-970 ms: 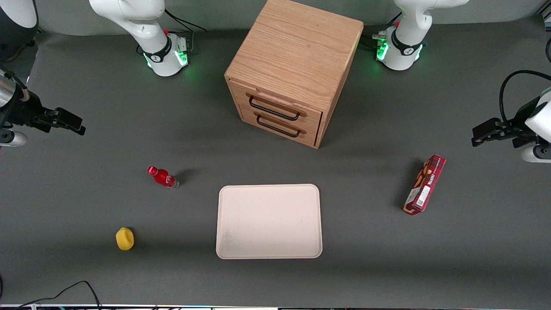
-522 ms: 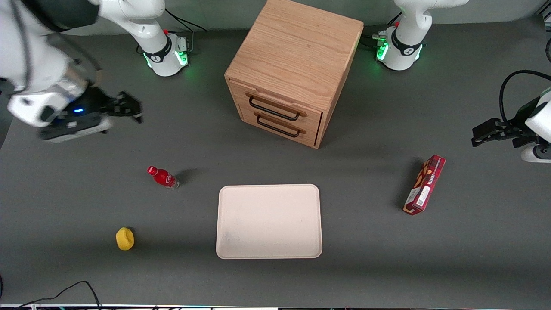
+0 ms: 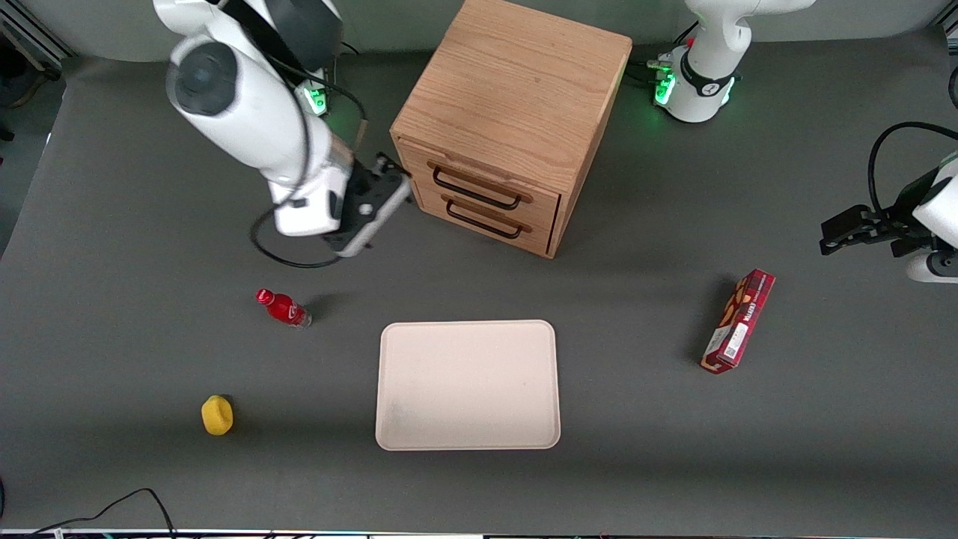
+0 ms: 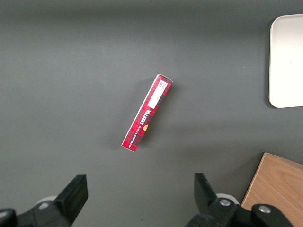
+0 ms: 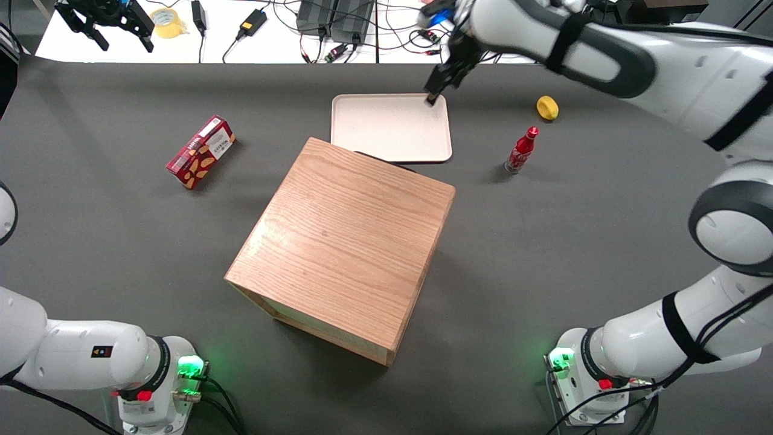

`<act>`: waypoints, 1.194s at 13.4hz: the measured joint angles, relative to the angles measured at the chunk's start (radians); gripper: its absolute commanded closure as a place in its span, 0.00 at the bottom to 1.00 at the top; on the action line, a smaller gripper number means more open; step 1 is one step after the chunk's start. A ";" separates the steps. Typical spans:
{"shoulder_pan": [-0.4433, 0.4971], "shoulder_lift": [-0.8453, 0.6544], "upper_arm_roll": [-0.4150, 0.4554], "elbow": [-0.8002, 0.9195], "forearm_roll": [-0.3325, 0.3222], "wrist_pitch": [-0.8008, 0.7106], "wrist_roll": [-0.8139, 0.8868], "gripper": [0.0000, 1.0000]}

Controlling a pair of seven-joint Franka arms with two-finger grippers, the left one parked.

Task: Open upper drawer
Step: 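Move the right gripper toward the upper drawer's black handle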

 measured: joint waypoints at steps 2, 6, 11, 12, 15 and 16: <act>0.029 0.062 0.033 0.003 0.044 0.005 -0.011 0.00; 0.097 0.121 0.040 -0.002 0.054 0.005 -0.028 0.00; 0.102 0.129 0.040 -0.060 0.035 0.067 -0.070 0.00; 0.103 0.135 0.040 -0.069 0.030 0.089 -0.077 0.00; 0.119 0.163 0.040 -0.073 0.012 0.138 -0.083 0.00; 0.122 0.173 0.040 -0.074 -0.006 0.153 -0.083 0.00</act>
